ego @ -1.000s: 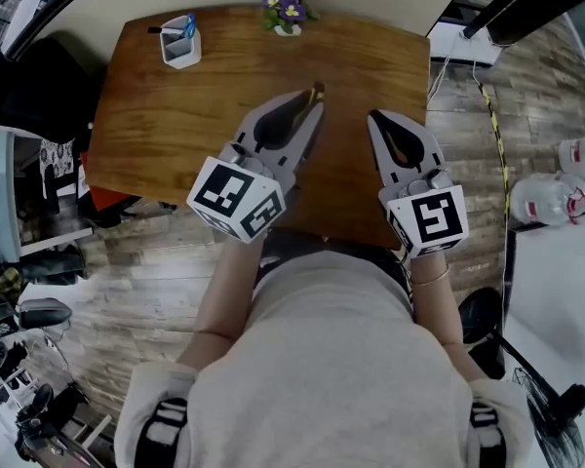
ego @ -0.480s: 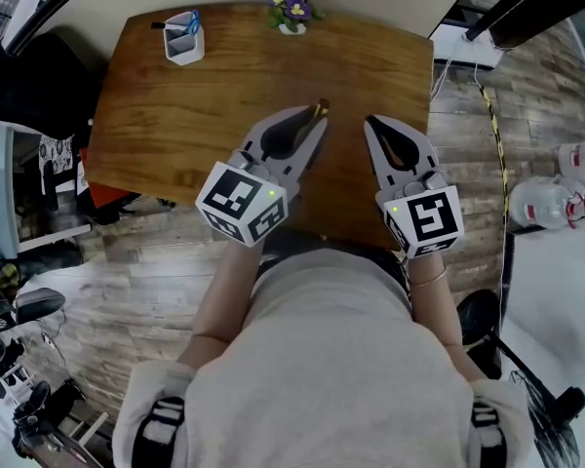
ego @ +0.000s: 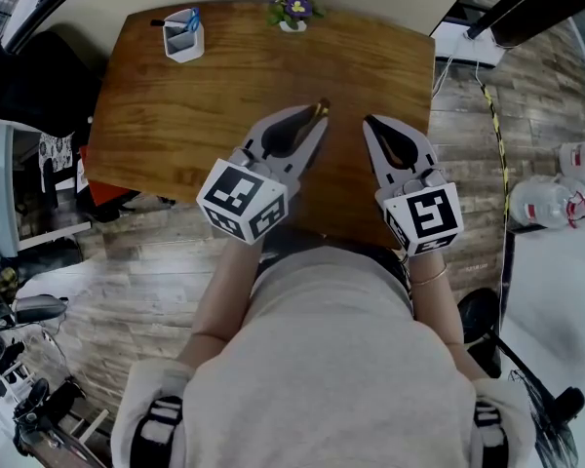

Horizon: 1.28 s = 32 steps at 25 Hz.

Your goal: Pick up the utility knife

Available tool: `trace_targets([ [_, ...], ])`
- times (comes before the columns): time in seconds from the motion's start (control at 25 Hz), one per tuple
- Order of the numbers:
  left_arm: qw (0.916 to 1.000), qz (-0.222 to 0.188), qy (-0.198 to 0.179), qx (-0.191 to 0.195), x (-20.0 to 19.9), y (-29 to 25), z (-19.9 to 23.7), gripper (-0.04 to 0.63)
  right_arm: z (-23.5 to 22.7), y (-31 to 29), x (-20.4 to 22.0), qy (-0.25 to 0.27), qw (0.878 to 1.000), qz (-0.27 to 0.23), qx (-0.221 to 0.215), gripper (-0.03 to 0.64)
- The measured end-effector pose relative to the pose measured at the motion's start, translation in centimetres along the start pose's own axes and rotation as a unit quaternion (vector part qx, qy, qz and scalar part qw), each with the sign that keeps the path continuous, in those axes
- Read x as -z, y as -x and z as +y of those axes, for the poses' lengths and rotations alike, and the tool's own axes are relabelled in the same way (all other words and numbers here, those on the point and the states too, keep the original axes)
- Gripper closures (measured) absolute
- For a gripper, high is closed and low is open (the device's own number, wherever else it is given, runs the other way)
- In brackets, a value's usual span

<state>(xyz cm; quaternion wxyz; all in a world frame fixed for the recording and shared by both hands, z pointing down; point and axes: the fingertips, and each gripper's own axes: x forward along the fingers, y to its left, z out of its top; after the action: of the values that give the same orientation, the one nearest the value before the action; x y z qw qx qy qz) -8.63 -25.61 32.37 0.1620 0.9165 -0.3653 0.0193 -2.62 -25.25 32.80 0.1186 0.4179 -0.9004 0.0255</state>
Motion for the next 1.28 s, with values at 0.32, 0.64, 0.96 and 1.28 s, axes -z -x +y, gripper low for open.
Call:
trace_targets([
  [0.32,0.9999,0.010,0.002,0.003,0.5,-0.2,0.3,0.521,0.1,-0.4,0.3,0.000,1.000,0.006,-0.005,0.604],
  [0.64,0.9999,0.011,0.004,0.005,0.7,-0.2,0.3,0.521,0.6,-0.6,0.4,0.004,1.000,0.010,-0.015,0.604],
  [0.96,0.9999,0.012,0.008,0.006,0.8,-0.3,0.5,0.520,0.9,-0.9,0.8,0.003,1.000,0.018,-0.026,0.604],
  [1.28,0.9998,0.014,0.011,0.006,0.9,-0.5,0.7,0.522,0.7,-1.0,0.6,0.004,1.000,0.013,-0.026,0.604],
])
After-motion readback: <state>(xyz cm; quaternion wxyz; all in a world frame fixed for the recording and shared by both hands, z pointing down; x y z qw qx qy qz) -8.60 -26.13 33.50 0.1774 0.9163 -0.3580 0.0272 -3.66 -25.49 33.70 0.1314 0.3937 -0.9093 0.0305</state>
